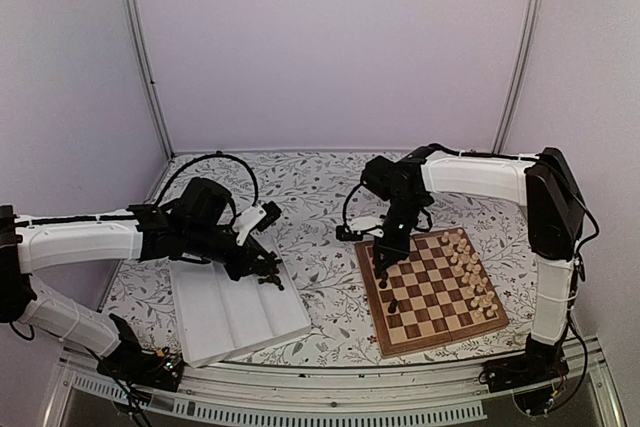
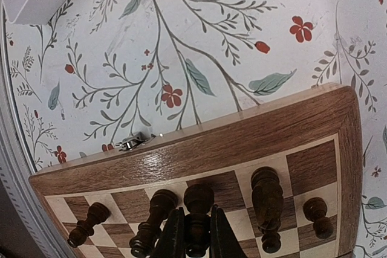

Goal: Set up the chess pieces on the board
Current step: Place the chess piece on the chessboard.

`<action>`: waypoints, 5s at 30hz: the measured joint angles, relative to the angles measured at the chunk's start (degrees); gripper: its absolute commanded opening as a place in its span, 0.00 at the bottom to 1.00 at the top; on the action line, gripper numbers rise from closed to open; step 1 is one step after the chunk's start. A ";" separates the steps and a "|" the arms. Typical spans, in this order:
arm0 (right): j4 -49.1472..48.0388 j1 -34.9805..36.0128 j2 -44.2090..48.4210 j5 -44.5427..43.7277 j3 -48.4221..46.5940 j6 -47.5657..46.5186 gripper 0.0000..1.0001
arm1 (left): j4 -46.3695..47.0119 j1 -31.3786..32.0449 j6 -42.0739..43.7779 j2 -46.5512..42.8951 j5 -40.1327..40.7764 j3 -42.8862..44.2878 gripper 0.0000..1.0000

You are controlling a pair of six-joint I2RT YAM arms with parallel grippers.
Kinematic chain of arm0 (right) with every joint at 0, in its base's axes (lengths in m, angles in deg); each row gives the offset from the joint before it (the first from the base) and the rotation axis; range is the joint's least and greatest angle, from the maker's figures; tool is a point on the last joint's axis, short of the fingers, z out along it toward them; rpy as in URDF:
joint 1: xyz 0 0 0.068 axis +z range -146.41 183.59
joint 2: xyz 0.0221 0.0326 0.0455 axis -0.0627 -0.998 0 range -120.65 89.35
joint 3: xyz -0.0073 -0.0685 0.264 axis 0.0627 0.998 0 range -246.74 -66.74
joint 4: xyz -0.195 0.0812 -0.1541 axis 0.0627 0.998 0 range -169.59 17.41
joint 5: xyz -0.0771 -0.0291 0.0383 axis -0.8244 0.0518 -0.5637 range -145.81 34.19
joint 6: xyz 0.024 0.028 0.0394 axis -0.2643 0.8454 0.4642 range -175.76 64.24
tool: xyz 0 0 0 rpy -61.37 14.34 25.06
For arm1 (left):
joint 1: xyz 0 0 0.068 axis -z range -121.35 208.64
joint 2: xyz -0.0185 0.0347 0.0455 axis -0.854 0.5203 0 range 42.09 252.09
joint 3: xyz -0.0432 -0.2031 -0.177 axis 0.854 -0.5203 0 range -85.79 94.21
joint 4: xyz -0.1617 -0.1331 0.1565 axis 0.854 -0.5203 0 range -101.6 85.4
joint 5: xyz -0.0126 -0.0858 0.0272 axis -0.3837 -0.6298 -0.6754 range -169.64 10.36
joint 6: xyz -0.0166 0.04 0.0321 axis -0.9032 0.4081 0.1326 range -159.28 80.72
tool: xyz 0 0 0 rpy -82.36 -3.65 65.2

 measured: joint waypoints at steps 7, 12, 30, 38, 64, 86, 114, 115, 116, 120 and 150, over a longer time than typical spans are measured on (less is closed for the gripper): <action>0.17 0.00 -0.81 -0.66 -0.04 0.00 0.06 | -0.02 0.00 0.00 0.07 0.00 0.00 0.04; 0.20 0.00 -1.16 -1.03 -0.07 0.02 0.09 | -0.02 0.00 0.00 0.07 -0.02 0.00 0.05; 2.93 0.00 -1.31 -1.03 -4.13 0.68 0.41 | -0.07 0.00 -0.02 1.09 -1.25 0.37 0.04; 4.98 0.33 2.43 -0.72 -9.44 -1.22 0.43 | -1.03 -0.02 -0.09 2.73 -5.51 2.73 0.05; -11.76 22.58 9.64 -12.83 -6.93 -13.99 0.50 | -5.64 -0.11 -5.35 15.96 -33.51 14.80 0.08; -15.10 25.51 7.78 -18.62 -3.65 -15.87 0.11 | -6.47 -0.04 -7.30 18.64 -37.55 15.61 0.25; -20.79 -0.26 21.05 28.33 5.57 4.44 0.11 | 44.63 14.51 2.54 -2.10 4.52 -4.02 0.51; -20.79 -0.26 21.05 29.20 5.64 4.63 0.11 | 45.44 14.51 2.62 -0.66 4.83 -3.21 0.51; -20.79 -0.24 21.05 29.97 5.66 4.83 0.11 | 46.36 14.51 2.75 0.76 5.03 -2.32 0.51; -20.81 -0.26 21.29 31.89 5.64 5.27 0.12 | 48.35 14.51 2.75 4.09 5.16 0.33 0.48; -21.73 -3.78 29.75 25.27 17.29 3.69 0.61 | 44.00 11.91 -1.18 16.26 -4.68 14.71 0.06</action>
